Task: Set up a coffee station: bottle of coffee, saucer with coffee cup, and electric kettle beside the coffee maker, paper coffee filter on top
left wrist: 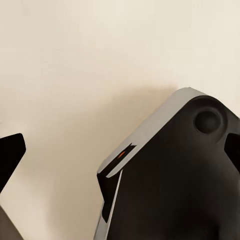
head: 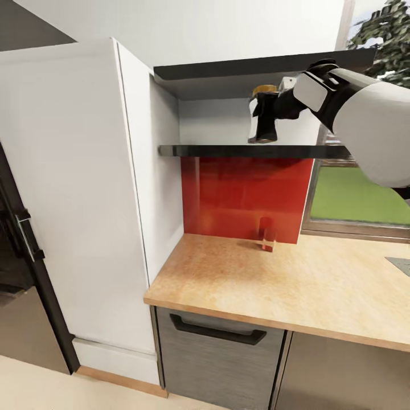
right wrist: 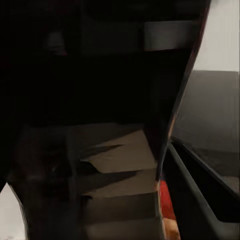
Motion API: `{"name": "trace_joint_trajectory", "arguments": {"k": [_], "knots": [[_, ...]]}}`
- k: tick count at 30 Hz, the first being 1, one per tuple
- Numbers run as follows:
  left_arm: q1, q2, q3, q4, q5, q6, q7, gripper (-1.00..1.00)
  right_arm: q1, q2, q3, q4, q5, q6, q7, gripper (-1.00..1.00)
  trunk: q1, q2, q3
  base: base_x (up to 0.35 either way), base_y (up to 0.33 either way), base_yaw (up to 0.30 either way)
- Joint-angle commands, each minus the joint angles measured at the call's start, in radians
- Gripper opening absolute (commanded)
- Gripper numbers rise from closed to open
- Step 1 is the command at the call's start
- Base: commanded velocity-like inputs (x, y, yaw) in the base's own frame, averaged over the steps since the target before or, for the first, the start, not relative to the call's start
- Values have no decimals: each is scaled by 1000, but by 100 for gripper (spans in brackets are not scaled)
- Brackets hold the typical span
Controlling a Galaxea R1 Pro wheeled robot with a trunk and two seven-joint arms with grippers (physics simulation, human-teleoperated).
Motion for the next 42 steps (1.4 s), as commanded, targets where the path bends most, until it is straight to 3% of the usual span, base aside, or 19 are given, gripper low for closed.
{"name": "trace_joint_trajectory", "arguments": {"k": [1, 2, 6, 10, 11, 18, 26, 30, 32, 35, 36, 39, 42], "knots": [[0, 0, 6, -2, 4, 1, -7, 100, -2, -8, -4, 1, -18, 17, 37, -100, 0, -1, -1, -24, 0, 0], [1, 0, 6, -2, 4, 1, -6, 100, -2, -20, -5, 0, -68, 63, 99, -100, 0, -1, -1, -10, 0, 0], [1, 0, 6, -3, 4, 2, -7, 100, -2, -34, -4, -3, -107, 153, 207, -100, 0, -1, -1, -4, 0, 0], [1, 0, 6, -3, 4, 2, -7, 100, -2, -44, -3, -7, -114, 250, 376, -100, 0, -1, -1, 0, 0, 0], [1, 0, 6, -3, 4, 2, -7, 100, -2, -45, -1, -13, -113, 287, 449, -100, 0, -1, -1, 0, 0, 0], [0, 0, 6, -3, 4, 2, -8, 100, -2, -43, 23, -20, -102, 384, 696, -100, 0, -1, -1, 0, 0, 0], [0, 0, 5, -4, 3, 3, -8, 100, -2, -22, 220, -17, -92, 380, 1005, -100, 0, -1, -1, 0, 0, 0], [0, 0, 5, -6, 3, 4, -8, 100, 1, -20, 246, -4, -92, 320, 1048, -100, 0, -1, -1, 0, 0, 0], [0, 0, 5, -17, -1, 4, -8, 100, 31, -21, 251, -1, -91, 261, 1059, -100, 0, -1, -1, 0, 0, 0], [0, 0, 5, -27, -5, 4, -8, 100, 51, -18, 252, 0, -91, 230, 1062, -100, 0, -1, -1, 0, 0, 0], [0, 3, 4, -33, -37, 0, -8, 100, 74, 53, 254, 0, -65, 219, 1062, -100, 0, -1, -1, 0, 0, 0], [1, 11, 3, -32, -57, -5, -8, 100, 100, 77, 254, 0, -57, 218, 1092, -100, 0, -1, -1, 0, 0, 0], [0, 11, 3, -35, -58, -6, -8, 100, 108, 73, 254, 0, -56, 221, 1101, -100, 0, -1, -1, 0, 0, 0]]}}
